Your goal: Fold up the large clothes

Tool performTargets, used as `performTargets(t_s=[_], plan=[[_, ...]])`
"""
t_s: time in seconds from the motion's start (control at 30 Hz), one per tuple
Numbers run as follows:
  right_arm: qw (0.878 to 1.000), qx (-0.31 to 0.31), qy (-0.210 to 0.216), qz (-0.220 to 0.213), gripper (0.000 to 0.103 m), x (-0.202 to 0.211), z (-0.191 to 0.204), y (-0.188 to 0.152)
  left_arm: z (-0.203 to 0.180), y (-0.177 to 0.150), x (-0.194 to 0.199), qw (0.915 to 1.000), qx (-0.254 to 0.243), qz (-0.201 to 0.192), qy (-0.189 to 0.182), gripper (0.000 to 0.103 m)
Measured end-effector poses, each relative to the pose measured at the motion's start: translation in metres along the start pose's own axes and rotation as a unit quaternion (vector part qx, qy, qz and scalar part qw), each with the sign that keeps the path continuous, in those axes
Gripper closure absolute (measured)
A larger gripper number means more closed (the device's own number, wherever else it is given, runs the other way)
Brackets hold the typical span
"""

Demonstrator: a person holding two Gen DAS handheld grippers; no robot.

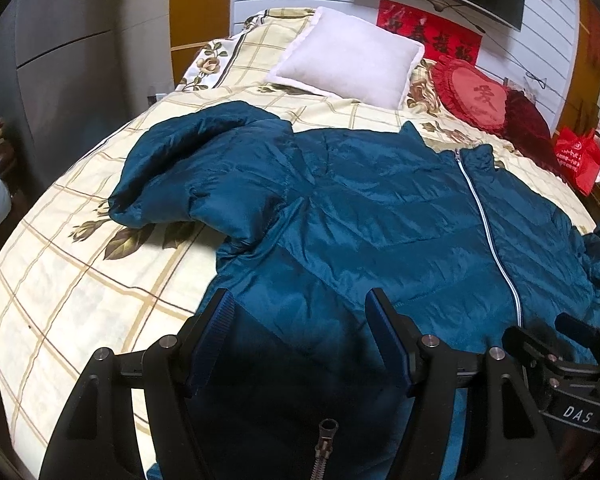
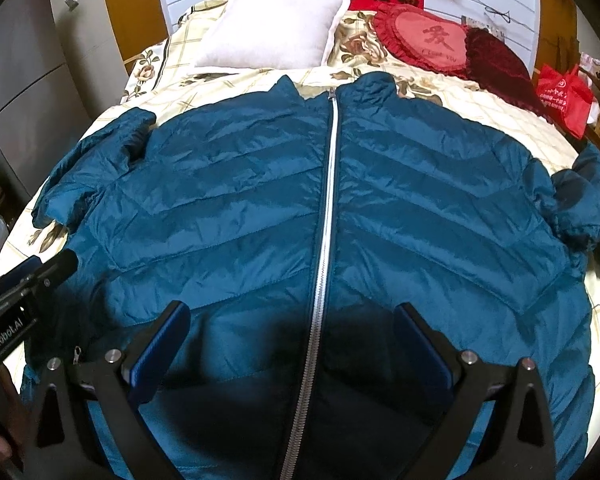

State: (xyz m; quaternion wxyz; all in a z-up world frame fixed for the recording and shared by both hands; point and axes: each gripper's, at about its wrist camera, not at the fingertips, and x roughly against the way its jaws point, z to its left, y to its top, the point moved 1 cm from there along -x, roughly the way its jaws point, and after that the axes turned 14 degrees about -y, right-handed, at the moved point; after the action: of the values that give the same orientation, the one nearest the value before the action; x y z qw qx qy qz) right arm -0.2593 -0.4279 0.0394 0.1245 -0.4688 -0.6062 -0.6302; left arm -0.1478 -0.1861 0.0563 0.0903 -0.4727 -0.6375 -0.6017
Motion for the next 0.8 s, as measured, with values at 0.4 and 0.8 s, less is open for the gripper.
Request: performTargets(t_s=[0.4,0.8], plan=[[1.0,0.007,0.014,0.009,0.001,-0.002,0.003,0.0,0.024,0.014,-0.001,0.9992,0.032,0.004,0.023,0.014],[1.0,-0.003,0.024,0.009,0.0,0.001,-0.015,0.002,0.067,0.075,-0.014,0.9962,0.042,-0.002,0.076,0.014]])
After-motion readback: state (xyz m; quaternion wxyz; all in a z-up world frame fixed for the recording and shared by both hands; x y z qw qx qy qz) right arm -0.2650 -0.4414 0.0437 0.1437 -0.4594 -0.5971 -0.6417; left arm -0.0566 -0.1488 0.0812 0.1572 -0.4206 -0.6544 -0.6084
